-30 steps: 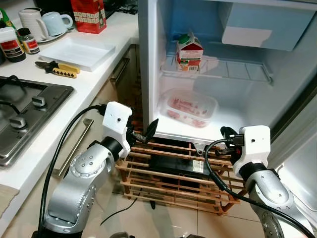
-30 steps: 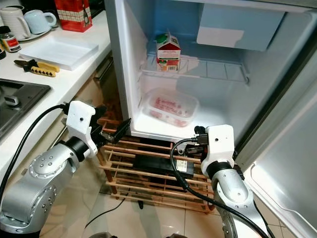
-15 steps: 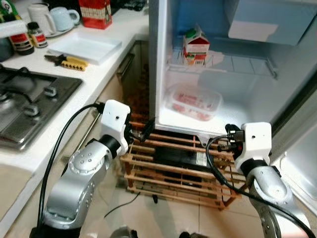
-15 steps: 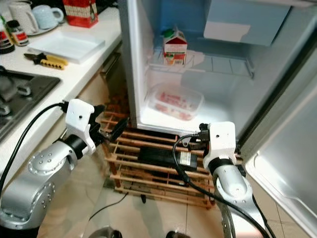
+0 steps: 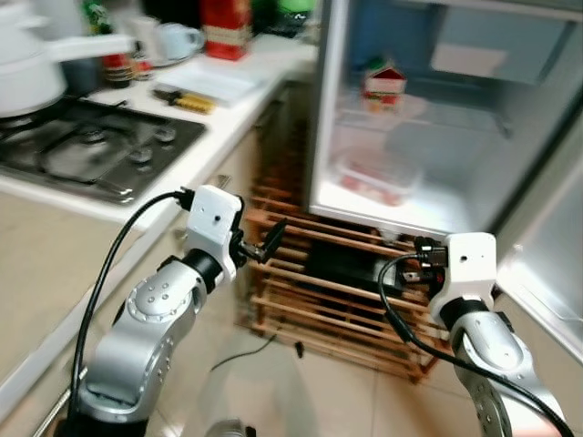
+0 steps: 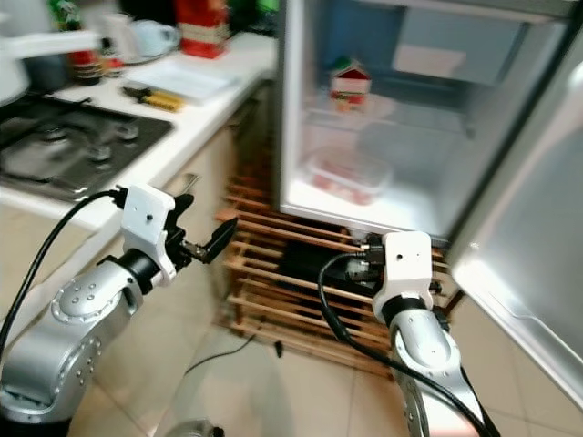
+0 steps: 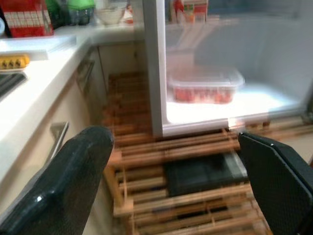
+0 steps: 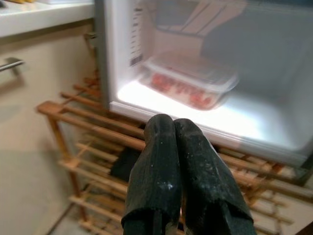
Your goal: Restocking fridge
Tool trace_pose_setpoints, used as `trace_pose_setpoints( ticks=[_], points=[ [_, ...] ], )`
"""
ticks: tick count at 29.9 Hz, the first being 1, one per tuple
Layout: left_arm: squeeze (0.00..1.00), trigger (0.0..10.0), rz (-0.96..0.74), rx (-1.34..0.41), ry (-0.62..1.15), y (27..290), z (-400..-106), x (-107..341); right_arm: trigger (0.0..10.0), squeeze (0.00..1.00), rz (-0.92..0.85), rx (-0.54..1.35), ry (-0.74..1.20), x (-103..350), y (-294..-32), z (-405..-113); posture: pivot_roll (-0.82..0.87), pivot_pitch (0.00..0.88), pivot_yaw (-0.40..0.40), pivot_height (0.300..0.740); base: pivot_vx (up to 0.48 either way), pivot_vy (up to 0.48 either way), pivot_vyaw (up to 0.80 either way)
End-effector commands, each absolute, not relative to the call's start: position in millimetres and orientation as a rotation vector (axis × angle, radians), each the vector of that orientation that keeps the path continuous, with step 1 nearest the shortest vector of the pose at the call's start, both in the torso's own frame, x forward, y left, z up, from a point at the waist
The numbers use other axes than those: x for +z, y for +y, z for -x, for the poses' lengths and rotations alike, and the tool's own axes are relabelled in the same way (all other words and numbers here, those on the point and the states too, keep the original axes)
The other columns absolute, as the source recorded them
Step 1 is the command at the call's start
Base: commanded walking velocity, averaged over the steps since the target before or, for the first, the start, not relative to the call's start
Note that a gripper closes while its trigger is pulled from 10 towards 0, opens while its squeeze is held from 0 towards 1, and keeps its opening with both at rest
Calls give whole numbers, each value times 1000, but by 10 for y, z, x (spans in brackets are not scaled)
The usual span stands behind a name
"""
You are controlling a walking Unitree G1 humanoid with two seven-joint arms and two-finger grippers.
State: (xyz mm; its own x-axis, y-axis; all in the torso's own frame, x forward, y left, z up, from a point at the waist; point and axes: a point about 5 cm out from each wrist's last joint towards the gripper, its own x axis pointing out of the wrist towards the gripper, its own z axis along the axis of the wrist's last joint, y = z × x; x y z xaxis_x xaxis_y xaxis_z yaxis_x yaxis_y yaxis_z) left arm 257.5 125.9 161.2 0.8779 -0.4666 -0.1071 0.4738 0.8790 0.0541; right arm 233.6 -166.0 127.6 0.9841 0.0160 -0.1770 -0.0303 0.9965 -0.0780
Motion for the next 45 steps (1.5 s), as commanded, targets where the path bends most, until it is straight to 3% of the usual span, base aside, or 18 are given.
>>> trace_pose_setpoints(
  ticks=[1, 12, 32, 45],
  points=[
    [0, 10000, -89, -495, 61, 1245, -2611, 1688, 10000, 0, 64, 16, 175, 1291, -1662, -2321, -4, 3, -8, 740, 0, 0, 0],
    [0, 10000, -60, -491, 73, 1261, -2591, 1647, 10000, 0, 49, -16, 220, 1230, -1679, -2164, -15, 6, -5, 740, 0, -91, -614],
    [0, 10000, -86, -469, 126, 1416, -2407, 1524, 10000, 0, 100, 68, 213, 1233, -1668, -2191, 10, 0, -26, 740, 0, -421, 0],
    [0, 10000, -98, -474, 102, 1412, -2476, 1577, 10000, 0, 108, 74, 206, 1214, -1676, -2239, 8, 0, -11, 740, 0, -460, 0]
  ],
)
